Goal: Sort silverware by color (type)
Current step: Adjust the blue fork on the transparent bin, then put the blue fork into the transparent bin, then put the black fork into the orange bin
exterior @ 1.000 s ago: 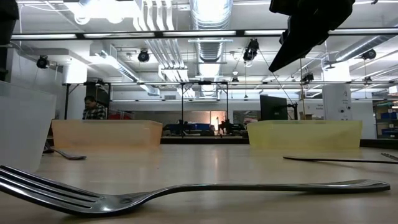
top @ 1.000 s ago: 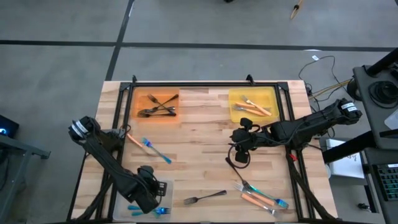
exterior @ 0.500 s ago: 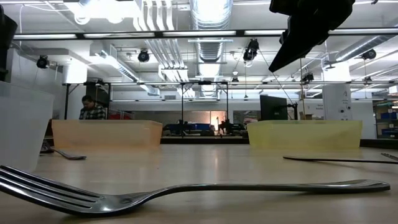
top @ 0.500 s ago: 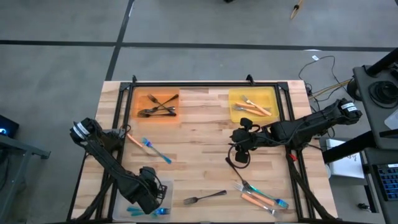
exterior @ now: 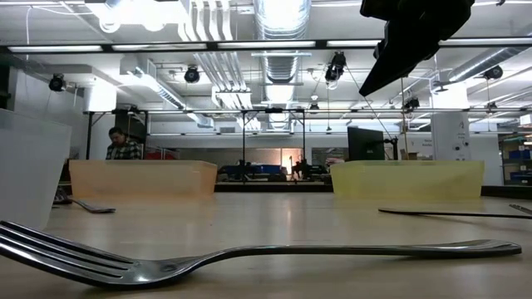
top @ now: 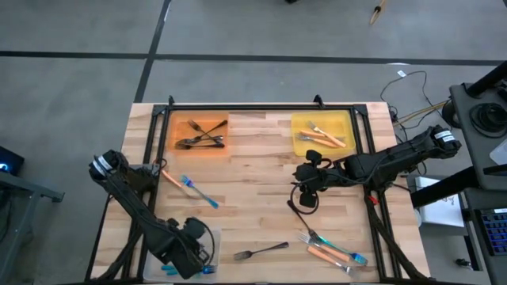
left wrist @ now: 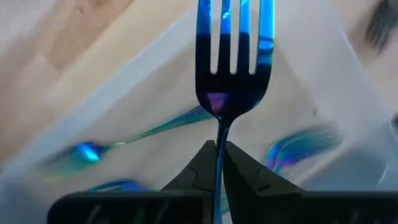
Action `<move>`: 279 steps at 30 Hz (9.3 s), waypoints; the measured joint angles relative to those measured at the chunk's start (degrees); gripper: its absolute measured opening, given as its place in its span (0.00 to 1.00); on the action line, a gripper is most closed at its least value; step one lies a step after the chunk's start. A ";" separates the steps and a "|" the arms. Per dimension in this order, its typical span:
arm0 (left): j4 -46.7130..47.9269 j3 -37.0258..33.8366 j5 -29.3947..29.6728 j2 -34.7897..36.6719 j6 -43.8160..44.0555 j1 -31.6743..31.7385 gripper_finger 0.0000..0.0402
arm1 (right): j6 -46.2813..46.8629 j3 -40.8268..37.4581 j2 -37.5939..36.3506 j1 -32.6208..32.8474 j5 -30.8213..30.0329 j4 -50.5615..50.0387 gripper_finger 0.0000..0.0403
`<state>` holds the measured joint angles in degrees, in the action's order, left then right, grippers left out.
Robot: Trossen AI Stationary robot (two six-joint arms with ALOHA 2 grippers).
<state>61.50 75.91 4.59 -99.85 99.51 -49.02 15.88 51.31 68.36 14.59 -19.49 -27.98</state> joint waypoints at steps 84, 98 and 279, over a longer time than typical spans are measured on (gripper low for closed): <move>-12.63 -34.20 2.28 21.79 -93.07 34.46 0.35 | 0.00 0.00 0.00 0.00 0.00 -0.01 0.34; -15.45 -33.92 1.50 13.39 -100.02 37.33 0.35 | 0.00 0.00 0.00 0.00 0.00 -0.01 0.34; 9.06 57.77 -3.40 -48.78 -69.00 21.28 0.02 | 0.00 0.00 0.00 0.01 0.00 0.32 0.34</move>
<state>70.56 133.68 1.19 -148.63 30.51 -27.75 15.88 51.31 68.36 14.60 -19.49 -27.66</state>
